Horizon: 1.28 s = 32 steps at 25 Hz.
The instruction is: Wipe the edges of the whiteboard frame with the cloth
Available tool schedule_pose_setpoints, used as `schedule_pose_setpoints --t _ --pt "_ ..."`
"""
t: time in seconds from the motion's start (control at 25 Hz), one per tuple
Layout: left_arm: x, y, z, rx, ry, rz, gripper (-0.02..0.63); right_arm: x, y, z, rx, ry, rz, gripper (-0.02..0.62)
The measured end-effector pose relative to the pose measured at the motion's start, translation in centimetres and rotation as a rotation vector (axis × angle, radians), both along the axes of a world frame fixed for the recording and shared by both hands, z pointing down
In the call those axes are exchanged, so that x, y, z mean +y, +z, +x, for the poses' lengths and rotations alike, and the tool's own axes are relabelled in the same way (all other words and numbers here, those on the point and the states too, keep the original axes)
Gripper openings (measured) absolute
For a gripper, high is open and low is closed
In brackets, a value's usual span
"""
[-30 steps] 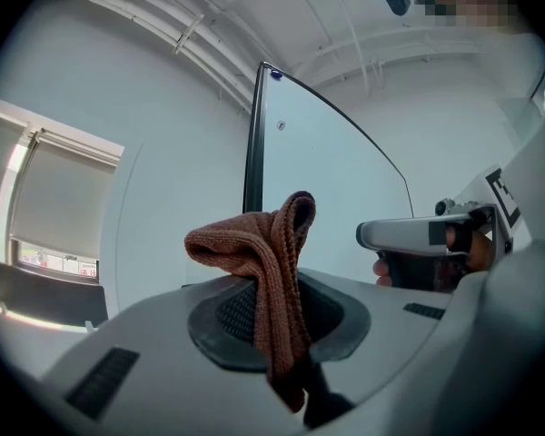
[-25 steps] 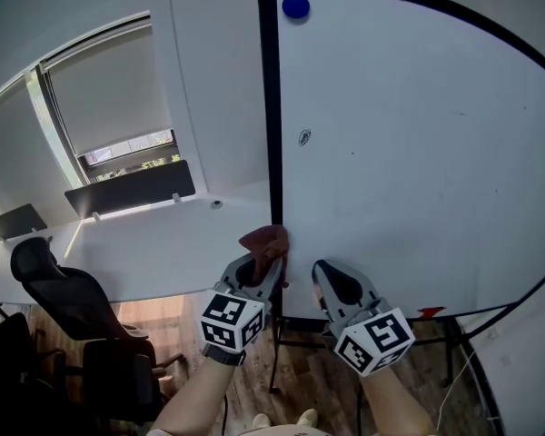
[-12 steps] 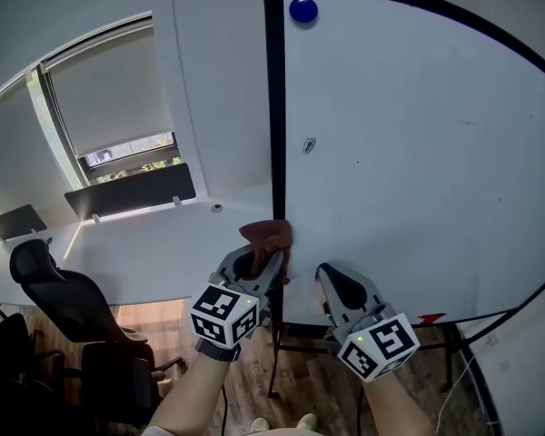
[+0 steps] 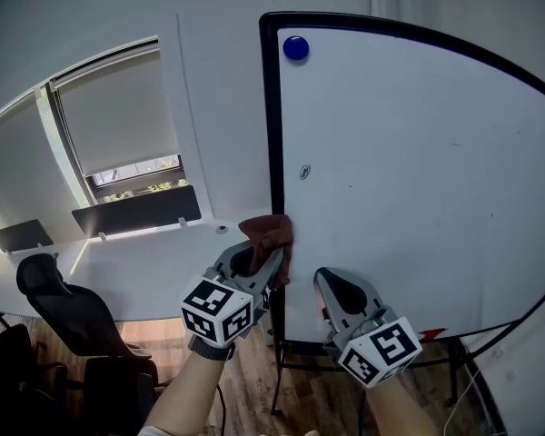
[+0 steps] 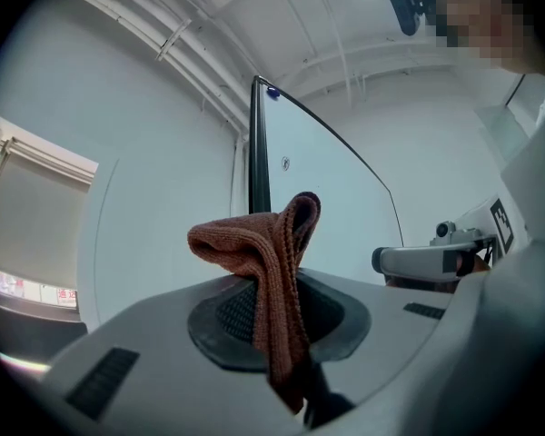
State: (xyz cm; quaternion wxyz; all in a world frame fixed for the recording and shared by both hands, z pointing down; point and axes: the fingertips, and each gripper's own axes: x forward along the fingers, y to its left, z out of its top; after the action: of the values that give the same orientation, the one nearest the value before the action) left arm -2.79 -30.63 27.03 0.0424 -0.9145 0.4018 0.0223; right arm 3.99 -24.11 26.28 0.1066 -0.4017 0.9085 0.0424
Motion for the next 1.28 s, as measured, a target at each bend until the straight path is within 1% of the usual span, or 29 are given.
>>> schedule_pose_setpoints --t 0.16,0.36,0.64,0.96,1.28 --pt "-0.1 -2.8 0.0 0.006 0.019 0.027 0.066 0.1 -1.4 0.0 0.005 -0.009 0.026 0.003" --pt "-0.1 -6.1 0.2 -0.006 0.031 0.065 0.066 0.1 -3.3 -0.2 0.017 -0.02 0.06 0.003" --pt "-0.1 -10.2 0.2 -0.003 0.027 0.108 0.066 -0.5 -8.7 -1.3 0.04 -0.056 0.113 0.003" --pt "-0.4 -13.9 0.4 -0.011 0.048 0.129 0.066 -0.8 -13.8 -2.2 0.073 -0.058 0.162 0.003" --pt "-0.1 -19.7 0.2 -0.001 0.091 0.182 0.066 0.4 -15.8 -2.5 0.073 -0.077 0.205 0.003"
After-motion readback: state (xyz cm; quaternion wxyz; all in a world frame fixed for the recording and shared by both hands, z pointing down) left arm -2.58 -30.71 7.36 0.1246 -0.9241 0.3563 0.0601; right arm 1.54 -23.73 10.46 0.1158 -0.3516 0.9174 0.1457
